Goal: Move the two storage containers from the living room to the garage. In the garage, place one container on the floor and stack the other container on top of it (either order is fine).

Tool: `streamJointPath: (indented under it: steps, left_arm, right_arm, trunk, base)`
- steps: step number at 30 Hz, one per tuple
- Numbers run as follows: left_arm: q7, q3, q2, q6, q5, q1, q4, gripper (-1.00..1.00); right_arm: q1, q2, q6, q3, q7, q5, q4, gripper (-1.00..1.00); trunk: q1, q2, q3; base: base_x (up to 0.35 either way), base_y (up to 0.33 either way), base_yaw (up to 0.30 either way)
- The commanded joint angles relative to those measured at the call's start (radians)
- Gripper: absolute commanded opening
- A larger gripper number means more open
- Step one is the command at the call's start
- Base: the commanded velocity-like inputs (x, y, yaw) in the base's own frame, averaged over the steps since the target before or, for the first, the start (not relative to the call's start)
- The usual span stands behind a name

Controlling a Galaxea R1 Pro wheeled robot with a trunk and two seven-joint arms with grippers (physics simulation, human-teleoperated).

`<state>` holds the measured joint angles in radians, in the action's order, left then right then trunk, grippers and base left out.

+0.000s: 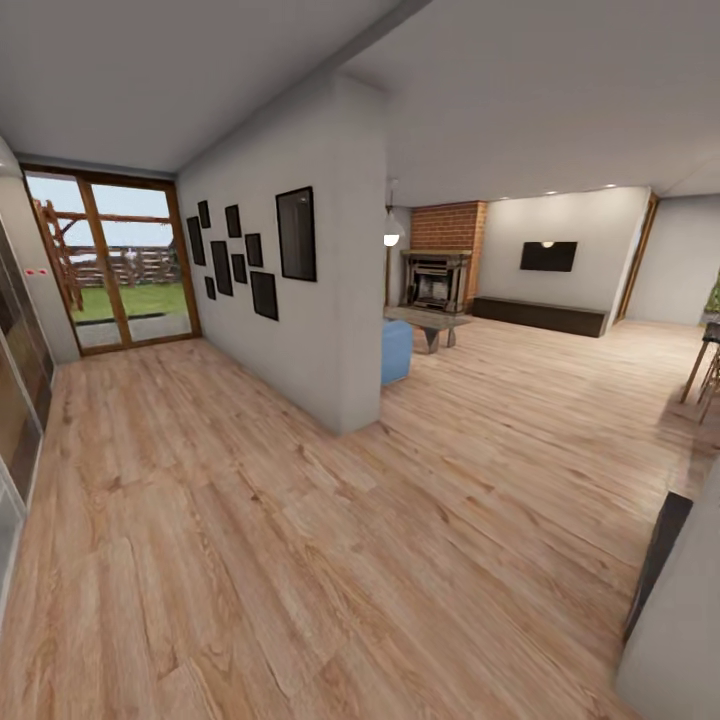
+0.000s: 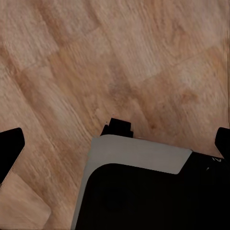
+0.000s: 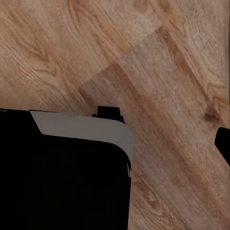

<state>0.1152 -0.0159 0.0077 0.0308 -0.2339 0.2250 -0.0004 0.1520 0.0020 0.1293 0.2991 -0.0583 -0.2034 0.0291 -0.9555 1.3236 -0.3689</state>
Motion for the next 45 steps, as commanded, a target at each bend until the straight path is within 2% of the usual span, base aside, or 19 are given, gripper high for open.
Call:
streamJointPath:
  steps: [1, 20, 45]
  left_arm:
    - [0.001, -0.002, 0.0, 0.003, -0.007, 0.0, 0.0, 1.0]
    - [0.001, -0.001, 0.0, 0.008, -0.007, 0.0, 0.0, 1.0]
    - [0.001, -0.001, 0.0, 0.003, -0.007, 0.0, 0.0, 1.0]
  right_arm:
    - [0.001, 0.001, 0.006, 0.008, 0.0, -0.01, 0.003, 1.0]
    - [0.001, 0.002, 0.007, 0.009, 0.003, -0.005, 0.003, 1.0]
    - [0.001, 0.003, 0.007, 0.015, 0.011, 0.004, 0.003, 1.0]
  trunk:
    - [-0.001, 0.001, -0.001]
    - [-0.001, 0.001, -0.001]
    - [-0.001, 0.001, -0.001]
  base:
    - [0.322, 0.0, -0.219]
    - [0.322, 0.0, -0.277]
    - [0.322, 0.0, -0.014]
